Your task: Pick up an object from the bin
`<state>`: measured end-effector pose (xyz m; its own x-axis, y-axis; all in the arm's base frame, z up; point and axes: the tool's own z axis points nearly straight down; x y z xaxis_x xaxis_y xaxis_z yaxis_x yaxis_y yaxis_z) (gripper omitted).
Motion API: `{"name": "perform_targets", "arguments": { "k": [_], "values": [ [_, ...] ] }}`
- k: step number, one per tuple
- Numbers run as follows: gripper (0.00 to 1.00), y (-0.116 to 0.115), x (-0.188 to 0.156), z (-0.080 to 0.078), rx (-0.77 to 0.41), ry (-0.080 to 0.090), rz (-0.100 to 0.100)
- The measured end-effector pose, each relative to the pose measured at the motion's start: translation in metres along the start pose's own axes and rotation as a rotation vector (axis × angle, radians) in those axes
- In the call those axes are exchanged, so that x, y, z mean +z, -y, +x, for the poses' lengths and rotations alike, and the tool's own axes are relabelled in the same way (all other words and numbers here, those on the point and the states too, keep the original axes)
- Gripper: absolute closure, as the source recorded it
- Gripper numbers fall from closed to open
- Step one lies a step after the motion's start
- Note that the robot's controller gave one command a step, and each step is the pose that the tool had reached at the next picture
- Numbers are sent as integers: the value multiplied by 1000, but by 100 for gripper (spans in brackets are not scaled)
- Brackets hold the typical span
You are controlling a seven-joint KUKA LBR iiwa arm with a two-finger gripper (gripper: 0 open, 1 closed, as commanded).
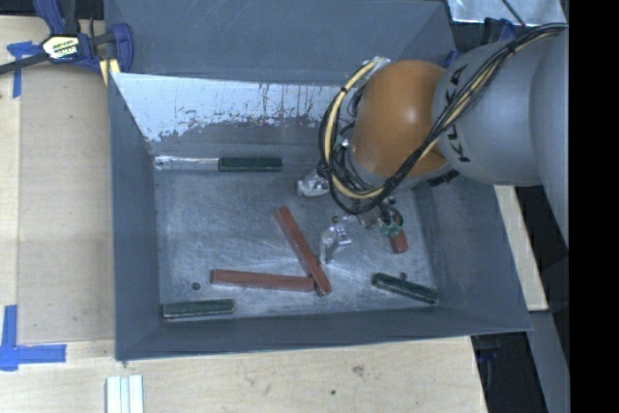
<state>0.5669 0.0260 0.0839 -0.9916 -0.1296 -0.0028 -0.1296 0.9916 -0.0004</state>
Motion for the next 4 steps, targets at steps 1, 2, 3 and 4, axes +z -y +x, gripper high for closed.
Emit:
{"name": "perform_targets", "arguments": {
  "k": [1, 2, 3, 4],
  "values": [
    [100, -52, 6, -32, 93, 25, -1],
    [0, -52, 9, -29, 92, 16, -1],
    [0, -52, 9, -29, 91, 15, -1],
    [0, -22, -29, -10, 35, -6, -2]
  ]
}}
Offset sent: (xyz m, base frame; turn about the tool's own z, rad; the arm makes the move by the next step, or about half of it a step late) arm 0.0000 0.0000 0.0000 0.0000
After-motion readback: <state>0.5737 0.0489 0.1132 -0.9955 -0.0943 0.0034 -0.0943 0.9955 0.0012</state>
